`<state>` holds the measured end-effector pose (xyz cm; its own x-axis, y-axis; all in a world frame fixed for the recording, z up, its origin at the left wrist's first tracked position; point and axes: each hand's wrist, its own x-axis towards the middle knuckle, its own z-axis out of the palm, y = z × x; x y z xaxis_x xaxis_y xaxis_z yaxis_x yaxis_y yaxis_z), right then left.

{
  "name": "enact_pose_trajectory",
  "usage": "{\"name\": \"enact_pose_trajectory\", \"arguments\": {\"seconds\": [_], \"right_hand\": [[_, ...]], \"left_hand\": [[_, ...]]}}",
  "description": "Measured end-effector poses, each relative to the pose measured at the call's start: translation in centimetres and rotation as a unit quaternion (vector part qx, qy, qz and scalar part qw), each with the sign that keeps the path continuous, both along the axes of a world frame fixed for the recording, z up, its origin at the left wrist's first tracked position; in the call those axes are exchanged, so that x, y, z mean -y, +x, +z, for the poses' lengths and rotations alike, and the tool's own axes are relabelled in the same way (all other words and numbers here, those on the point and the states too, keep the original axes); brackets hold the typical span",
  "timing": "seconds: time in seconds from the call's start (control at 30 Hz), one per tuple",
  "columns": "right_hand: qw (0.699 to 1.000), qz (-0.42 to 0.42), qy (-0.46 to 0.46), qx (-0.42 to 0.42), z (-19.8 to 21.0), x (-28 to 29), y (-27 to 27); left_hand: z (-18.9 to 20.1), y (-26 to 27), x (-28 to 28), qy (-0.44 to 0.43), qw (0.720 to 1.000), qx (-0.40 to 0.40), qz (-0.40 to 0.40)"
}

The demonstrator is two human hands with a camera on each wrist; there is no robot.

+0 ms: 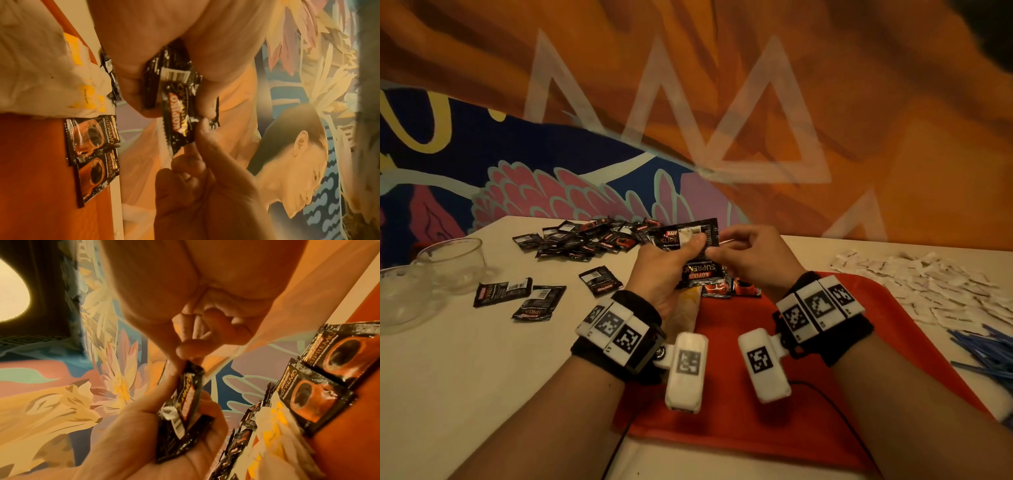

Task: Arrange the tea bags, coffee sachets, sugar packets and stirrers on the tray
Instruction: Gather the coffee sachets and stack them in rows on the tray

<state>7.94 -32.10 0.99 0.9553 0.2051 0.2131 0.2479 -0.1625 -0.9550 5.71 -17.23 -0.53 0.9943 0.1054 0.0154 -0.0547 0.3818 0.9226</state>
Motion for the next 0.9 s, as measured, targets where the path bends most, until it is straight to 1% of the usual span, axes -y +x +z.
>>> {"name": "enact_pose_trajectory", "arguments": {"seconds": [0.03, 0.1, 0.17, 0.23, 0.27, 0.33, 0.37, 0.43, 0.5, 0.57, 0.63, 0.67, 0.77, 0.9], "right_hand": [[1.000, -0.007, 0.004, 0.016, -0.1, 0.1, -0.1], [0.997, -0.028, 0.045, 0.054, -0.2, 0.4, -0.2], [0.990, -0.057, 0.075, 0.110, -0.1, 0.8, -0.1], [0.981, -0.068, 0.049, 0.175, 0.0, 0.9, 0.0], [0.977, -0.059, 0.032, 0.202, 0.1, 0.9, -0.1], [0.970, -0.027, -0.011, 0.241, 0.1, 0.8, -0.4], [0.968, -0.012, -0.030, 0.248, 0.1, 0.8, -0.7], [0.972, -0.004, -0.031, 0.233, 0.0, 0.9, -0.7], [0.980, -0.043, 0.004, 0.194, -0.4, 1.0, -0.5], [0.986, -0.085, 0.013, 0.143, -0.6, 1.0, -0.3], [0.994, -0.069, -0.002, 0.083, -0.7, 0.9, -0.3], [0.996, -0.060, -0.011, 0.072, -0.9, 0.8, -0.2], [0.994, -0.053, -0.036, 0.083, -1.0, 0.7, -0.3], [0.985, -0.063, -0.112, 0.117, -0.9, 1.2, -0.4]], "left_hand": [[-0.1, 0.1, 0.1, 0.012, 1.000, 0.005, 0.002], [0.0, 0.2, 0.0, 0.027, 1.000, -0.010, 0.005], [0.3, 0.4, -0.5, -0.011, 0.999, -0.038, -0.026], [0.4, 0.5, -0.9, -0.042, 0.995, -0.056, -0.069], [0.4, 0.5, -1.0, -0.046, 0.994, -0.060, -0.083], [0.6, 0.2, -0.8, -0.050, 0.993, -0.055, -0.086], [0.7, 0.0, -0.7, -0.050, 0.995, -0.050, -0.071], [1.0, -0.3, -0.7, -0.055, 0.997, -0.037, -0.029], [1.0, -0.3, -0.7, -0.073, 0.997, -0.015, 0.007], [1.1, -0.2, -0.6, -0.076, 0.997, 0.009, 0.030], [1.1, -0.3, -0.4, -0.071, 0.997, 0.028, 0.034], [1.2, -0.4, -0.3, -0.065, 0.997, 0.036, 0.033], [1.2, -0.5, -0.2, -0.047, 0.997, 0.057, 0.020], [1.0, -0.2, -0.2, -0.012, 0.997, 0.062, 0.041]]}}
